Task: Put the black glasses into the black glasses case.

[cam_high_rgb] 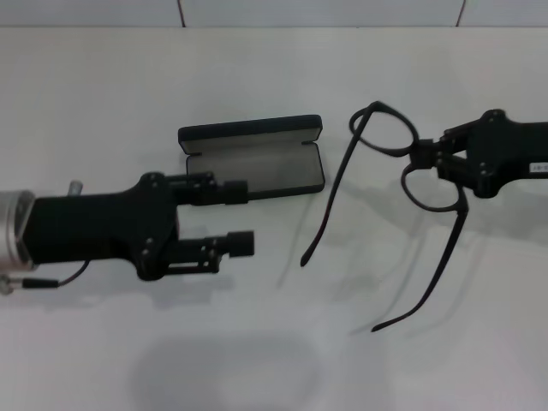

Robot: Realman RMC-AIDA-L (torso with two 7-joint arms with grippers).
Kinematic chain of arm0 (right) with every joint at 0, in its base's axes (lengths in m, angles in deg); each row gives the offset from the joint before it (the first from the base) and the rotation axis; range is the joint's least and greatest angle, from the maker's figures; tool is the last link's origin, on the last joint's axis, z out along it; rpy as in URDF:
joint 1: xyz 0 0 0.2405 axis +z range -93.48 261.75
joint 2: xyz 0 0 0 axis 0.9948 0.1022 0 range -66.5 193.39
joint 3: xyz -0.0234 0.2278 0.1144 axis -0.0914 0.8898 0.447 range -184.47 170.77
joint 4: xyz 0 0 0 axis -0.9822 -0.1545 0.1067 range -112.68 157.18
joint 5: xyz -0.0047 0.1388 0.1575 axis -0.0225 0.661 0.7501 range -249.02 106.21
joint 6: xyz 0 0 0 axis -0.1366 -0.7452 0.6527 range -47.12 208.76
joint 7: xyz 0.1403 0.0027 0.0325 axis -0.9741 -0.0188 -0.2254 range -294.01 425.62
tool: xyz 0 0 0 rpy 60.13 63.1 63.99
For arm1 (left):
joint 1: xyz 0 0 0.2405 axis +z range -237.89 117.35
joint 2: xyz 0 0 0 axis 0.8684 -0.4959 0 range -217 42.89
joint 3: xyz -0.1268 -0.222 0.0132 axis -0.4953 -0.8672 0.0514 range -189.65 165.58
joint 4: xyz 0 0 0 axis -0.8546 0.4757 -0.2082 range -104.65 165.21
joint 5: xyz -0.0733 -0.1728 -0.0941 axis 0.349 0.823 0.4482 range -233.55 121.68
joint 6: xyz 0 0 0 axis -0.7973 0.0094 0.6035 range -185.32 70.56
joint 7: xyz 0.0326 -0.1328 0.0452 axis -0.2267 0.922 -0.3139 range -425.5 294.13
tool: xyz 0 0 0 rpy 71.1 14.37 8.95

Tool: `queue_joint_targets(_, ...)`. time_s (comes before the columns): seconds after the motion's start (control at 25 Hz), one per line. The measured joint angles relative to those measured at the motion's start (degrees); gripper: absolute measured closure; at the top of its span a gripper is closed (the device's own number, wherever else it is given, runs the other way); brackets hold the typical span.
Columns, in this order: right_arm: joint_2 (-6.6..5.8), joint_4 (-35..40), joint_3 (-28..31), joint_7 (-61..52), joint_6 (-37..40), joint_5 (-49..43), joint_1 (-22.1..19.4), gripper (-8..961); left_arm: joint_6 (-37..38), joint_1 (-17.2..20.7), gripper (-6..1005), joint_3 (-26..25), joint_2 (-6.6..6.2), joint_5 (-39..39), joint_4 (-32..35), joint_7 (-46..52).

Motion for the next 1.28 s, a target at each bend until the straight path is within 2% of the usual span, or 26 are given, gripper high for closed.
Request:
queue_joint_targets(0.2,0.10,-2.41,-2.15,2.82,-0.66,0.70,1.12,899,-0.04,-2.66,309,-0.07,0.19,0.89,-0.10,-3.73)
queue_joint_targets(0.52,0.21,-3.29,-4.19,6.81,-0.04,2.41,1.30,899,-0.29,-4.46,610,2.68,0.75,1.59,-0.26,-7.63)
queue_joint_targets(0.64,0.22,-4.00,-5.03,7.88,0.01,4.46,1.31,899,-0.48,-4.55,752,2.79,1.22,1.62,-0.27,-8.93)
queue_joint_targets(0.88,0.22,-4.47,-5.44,8.00,0.49,6.84,1.32,899,-1.54,-5.31,967,2.83,1.64,1.28,-1.34,-10.80)
queue_joint_targets(1.28,0.21,-5.21,-5.47,7.90,0.83,7.61,1.45,899,-1.65,-5.92,997,3.11,1.77,1.17,-2.35,-12.40)
